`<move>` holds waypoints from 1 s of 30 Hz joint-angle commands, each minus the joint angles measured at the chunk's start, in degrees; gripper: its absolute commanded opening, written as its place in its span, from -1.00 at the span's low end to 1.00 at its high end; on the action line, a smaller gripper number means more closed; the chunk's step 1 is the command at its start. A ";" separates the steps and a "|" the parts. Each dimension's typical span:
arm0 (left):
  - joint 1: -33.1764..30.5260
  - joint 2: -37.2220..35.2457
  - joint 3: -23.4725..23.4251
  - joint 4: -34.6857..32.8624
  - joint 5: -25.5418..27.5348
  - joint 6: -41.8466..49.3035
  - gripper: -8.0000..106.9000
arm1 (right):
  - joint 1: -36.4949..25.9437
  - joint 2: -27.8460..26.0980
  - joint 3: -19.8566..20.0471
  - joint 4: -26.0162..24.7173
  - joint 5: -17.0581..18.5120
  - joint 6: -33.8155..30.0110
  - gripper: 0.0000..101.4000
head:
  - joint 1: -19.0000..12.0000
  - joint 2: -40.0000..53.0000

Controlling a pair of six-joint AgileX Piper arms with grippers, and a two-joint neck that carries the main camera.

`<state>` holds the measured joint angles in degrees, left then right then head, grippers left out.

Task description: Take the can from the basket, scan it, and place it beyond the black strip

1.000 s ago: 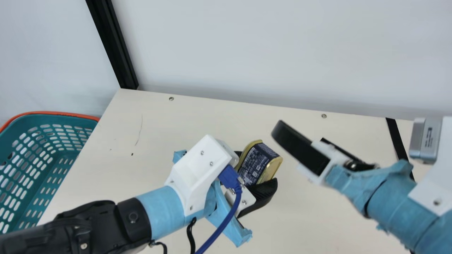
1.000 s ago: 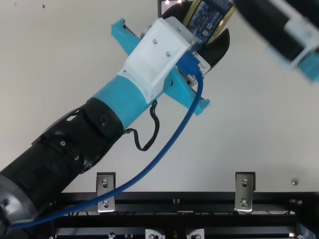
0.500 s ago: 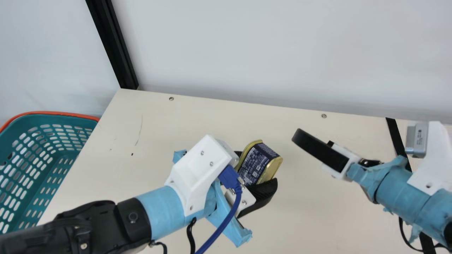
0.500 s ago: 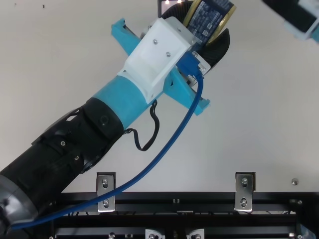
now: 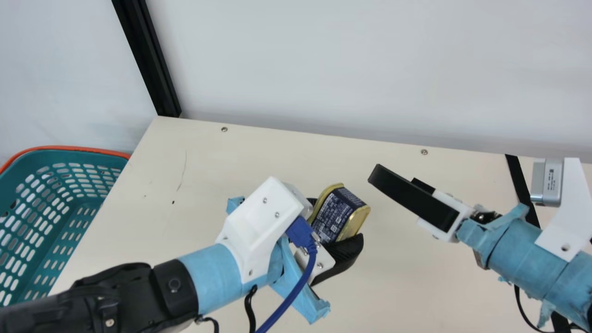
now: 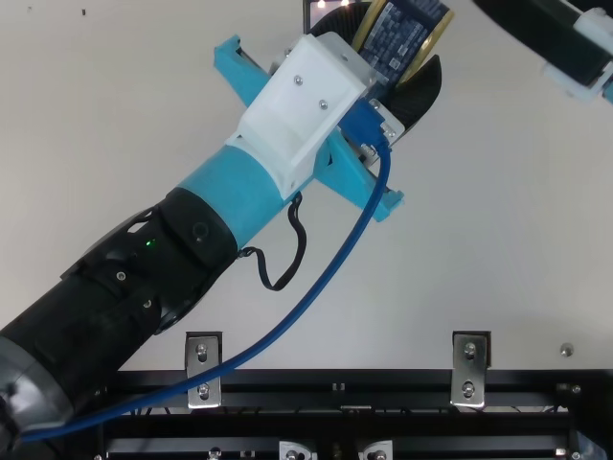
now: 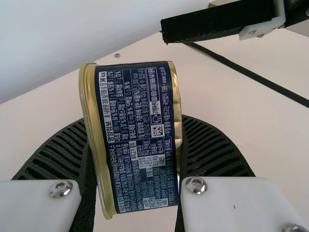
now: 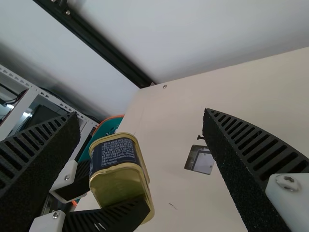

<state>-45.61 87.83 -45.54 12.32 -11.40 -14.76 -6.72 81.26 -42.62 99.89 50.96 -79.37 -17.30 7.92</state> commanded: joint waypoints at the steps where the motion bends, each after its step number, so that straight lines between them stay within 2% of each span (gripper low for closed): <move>1: 0.00 0.00 0.00 0.00 0.00 0.00 -0.68 | 0.77 -0.06 -0.03 0.09 -0.14 -0.05 1.00 | -0.01 -0.57; 16: 0.00 0.00 0.00 0.00 0.00 0.00 -0.68 | 9.10 1.05 -0.15 0.09 -3.36 -2.28 1.00 | -0.01 -0.57; 30: 0.00 0.00 0.00 0.00 0.00 0.00 -0.68 | 12.17 3.14 -0.28 0.09 -6.16 -3.84 1.00 | -0.01 -0.57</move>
<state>-45.61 87.83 -45.54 12.32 -11.40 -14.76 5.36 84.35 -42.98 100.06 44.86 -83.14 -17.30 7.92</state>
